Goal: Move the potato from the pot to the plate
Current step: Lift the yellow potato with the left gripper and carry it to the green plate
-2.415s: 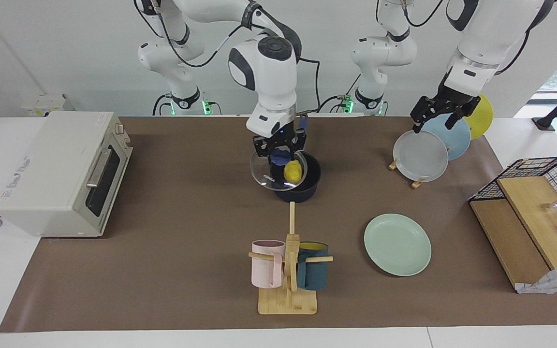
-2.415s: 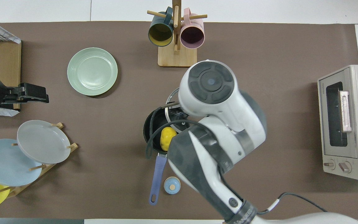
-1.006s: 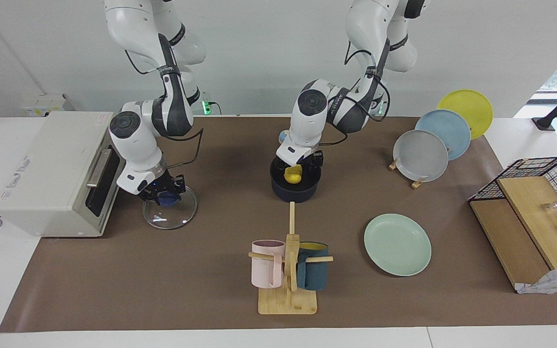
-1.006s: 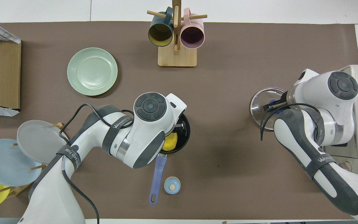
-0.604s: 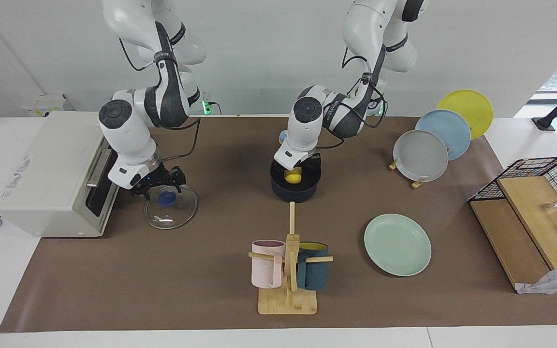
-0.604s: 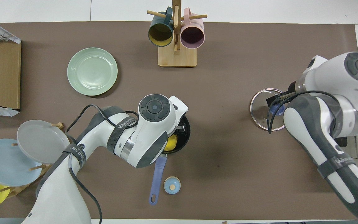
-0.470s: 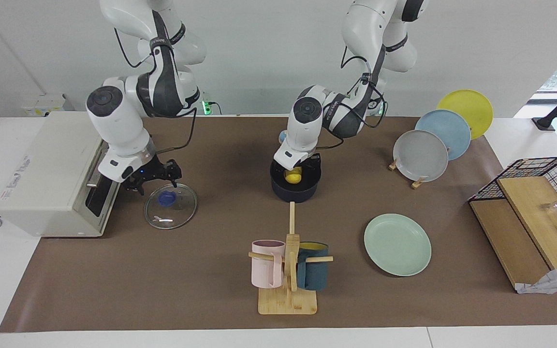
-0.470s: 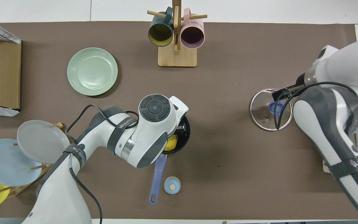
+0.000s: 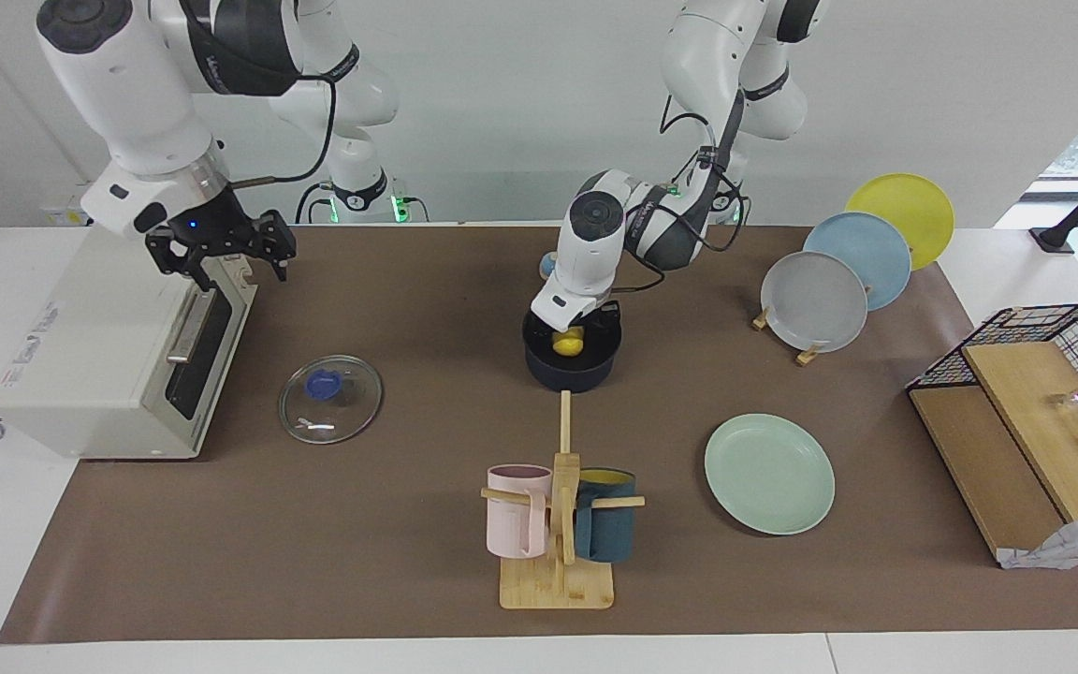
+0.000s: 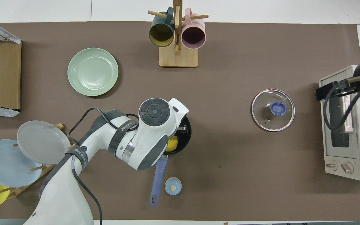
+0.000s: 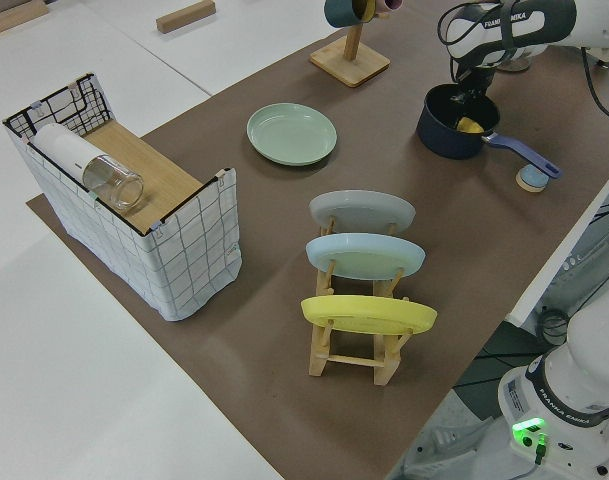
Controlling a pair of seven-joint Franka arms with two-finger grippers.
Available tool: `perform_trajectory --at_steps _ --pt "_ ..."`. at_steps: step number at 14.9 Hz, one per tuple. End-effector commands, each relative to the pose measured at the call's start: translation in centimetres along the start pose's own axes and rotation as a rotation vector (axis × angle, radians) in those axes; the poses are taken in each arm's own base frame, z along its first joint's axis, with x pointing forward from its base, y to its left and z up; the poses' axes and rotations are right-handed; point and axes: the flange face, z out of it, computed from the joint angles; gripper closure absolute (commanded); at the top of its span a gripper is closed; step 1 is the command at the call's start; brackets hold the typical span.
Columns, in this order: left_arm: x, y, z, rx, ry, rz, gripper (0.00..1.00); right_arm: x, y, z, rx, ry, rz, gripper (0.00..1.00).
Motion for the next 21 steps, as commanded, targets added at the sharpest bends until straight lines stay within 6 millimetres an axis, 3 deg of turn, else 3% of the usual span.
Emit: perform_trajectory --at_steps 1,2,3,4,5,6,9,11,14,15,17,18,21 --pt "-0.2 -0.3 0.2 -0.007 0.015 0.007 0.59 -2.0 -0.1 0.3 -0.014 -0.039 0.017 0.0" --pt "-0.2 -0.4 0.1 -0.006 0.012 0.006 0.88 -1.9 -0.3 0.4 -0.013 -0.038 0.014 0.0" --pt "0.2 -0.7 -0.2 -0.008 0.015 0.0 1.0 -1.6 -0.7 0.5 -0.014 -0.033 0.009 0.0" --pt "0.2 -0.8 -0.6 -0.009 0.017 -0.004 1.0 -1.7 -1.6 0.4 -0.016 -0.031 -0.005 0.0" --pt "0.2 -1.0 -1.1 -0.006 0.012 -0.006 1.0 -2.2 -1.1 0.1 -0.016 -0.031 0.005 0.0" --pt "0.1 -1.0 -2.6 -0.01 0.016 -0.006 1.0 -2.5 0.3 0.3 -0.012 -0.035 0.029 0.0" --pt "0.1 -1.5 -6.1 -0.021 0.015 -0.025 1.0 -2.8 0.8 0.9 -0.008 -0.049 0.039 0.0" --pt "0.2 -1.7 -9.7 -0.038 0.019 -0.038 1.0 -2.6 0.6 0.9 -0.01 -0.046 0.034 0.0" --pt "5.3 -6.9 -18.8 -0.077 0.042 -0.127 1.0 -2.5 1.2 1.0 -0.012 -0.053 0.044 0.0" --pt "8.2 -9.7 -19.8 -0.072 0.03 -0.156 1.0 -2.4 1.2 1.0 -0.011 -0.048 0.045 0.0" --pt "12.2 -14.5 -22.3 -0.084 0.051 -0.157 1.0 -2.4 1.2 0.8 -0.008 -0.046 0.047 0.0" --pt "14.4 -18.0 -22.1 -0.084 0.066 -0.157 1.0 -2.4 1.2 0.8 -0.01 -0.045 0.045 0.0" --pt "20.1 -24.9 -19.4 -0.086 0.127 -0.073 1.0 -2.5 2.0 0.9 -0.001 -0.047 0.061 0.0"
